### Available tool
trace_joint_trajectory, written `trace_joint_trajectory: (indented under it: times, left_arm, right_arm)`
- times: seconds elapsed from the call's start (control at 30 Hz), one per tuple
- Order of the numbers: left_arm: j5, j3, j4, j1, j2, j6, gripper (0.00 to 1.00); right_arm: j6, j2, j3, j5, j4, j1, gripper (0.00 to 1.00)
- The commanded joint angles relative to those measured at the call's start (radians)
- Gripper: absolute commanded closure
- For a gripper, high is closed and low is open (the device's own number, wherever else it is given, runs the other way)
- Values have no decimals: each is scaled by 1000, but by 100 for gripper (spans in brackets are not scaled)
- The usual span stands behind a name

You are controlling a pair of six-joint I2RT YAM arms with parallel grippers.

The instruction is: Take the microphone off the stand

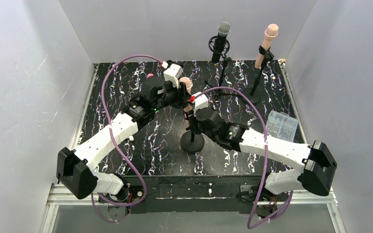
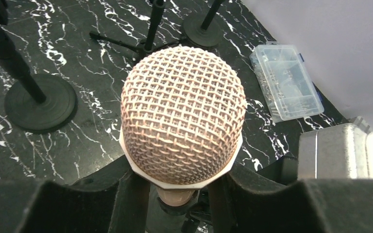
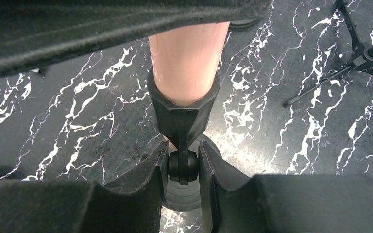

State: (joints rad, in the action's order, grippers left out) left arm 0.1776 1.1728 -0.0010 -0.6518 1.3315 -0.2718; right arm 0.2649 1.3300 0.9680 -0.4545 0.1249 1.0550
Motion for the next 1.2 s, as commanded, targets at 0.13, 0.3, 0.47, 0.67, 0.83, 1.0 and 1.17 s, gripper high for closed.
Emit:
trace_joint_trajectory:
  times: [0.13,0.3,0.47,0.67,0.83,1.0,1.17]
  left_arm:
    - [-36,207,39,-14,-107,-20,100]
    - [-57,228,42,-13,-130,-24,100]
    - [-92,233,47,-14,-155,-19,100]
    - [-98,261,46,-13,-171,-28,100]
    - [-125,300,24,-13,-189,-12,100]
    - [-133,335,8,-14,-198,7,100]
    - [-130,365,-7,-13,-202,13,100]
  right_arm:
    - [39,129,-80,49,239,8,99]
    - [43,152,-75,29,246,10,99]
    - [53,169,-74,11,249,10,99]
    - [57,180,-71,-1,250,11,99]
    - [59,180,-76,-1,244,12,99]
    - [57,185,-74,-4,240,15,99]
    - [54,192,-68,-7,237,18,99]
